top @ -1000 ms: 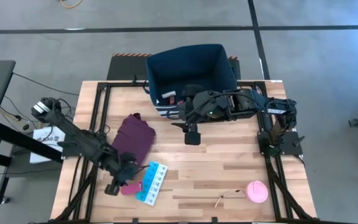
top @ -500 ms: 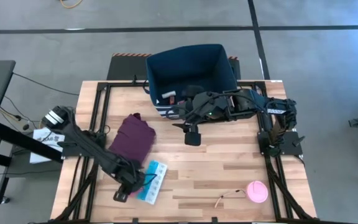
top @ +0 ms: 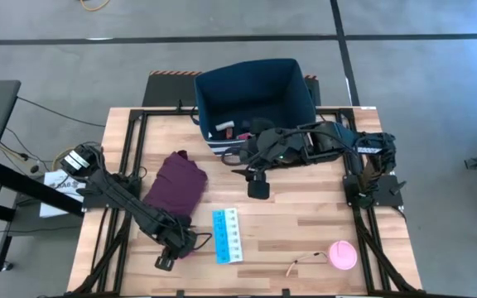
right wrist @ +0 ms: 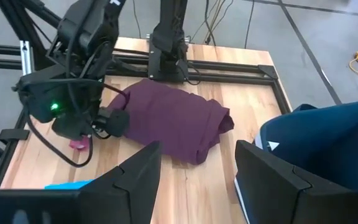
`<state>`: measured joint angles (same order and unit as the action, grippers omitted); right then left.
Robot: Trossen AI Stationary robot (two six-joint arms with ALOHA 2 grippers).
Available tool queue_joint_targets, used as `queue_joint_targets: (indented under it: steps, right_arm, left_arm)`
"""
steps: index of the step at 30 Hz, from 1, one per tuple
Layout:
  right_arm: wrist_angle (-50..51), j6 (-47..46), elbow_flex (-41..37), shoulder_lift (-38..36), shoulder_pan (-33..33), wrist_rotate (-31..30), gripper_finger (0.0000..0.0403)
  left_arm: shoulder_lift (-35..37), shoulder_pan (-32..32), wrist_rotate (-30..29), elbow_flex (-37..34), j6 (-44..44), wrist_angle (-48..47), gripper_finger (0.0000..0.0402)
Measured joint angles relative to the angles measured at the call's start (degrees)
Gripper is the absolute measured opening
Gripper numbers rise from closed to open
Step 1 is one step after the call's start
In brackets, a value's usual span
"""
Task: Pick & place medical supplies in basket/bin
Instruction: Put the red bandage into the blue bin
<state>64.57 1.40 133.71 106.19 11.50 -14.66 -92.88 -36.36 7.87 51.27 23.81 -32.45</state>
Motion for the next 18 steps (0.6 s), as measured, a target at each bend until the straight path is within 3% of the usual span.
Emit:
queue_joint_targets:
  steps: [6,10,14,18]
  right_arm:
    - [0.2,0.0,0.0,0.0,1.3,0.0,0.0197]
    - [1.5,0.4,0.0,0.0,1.4,-0.3,0.0196]
    - [3.1,0.5,0.0,0.0,1.3,-0.5,0.0196]
    - [4.3,0.6,0.0,0.0,1.1,-0.5,0.0196]
  left_arm:
    - [1.4,0.5,-2.6,1.0,-4.2,-2.9,0.0070]
    - [5.2,1.5,-9.3,6.2,-8.8,-12.7,0.0059]
    - [9.8,3.8,-22.0,15.0,-15.3,-27.6,0.0069]
    - [14.4,8.7,-39.0,25.3,-25.4,-33.4,0.0071]
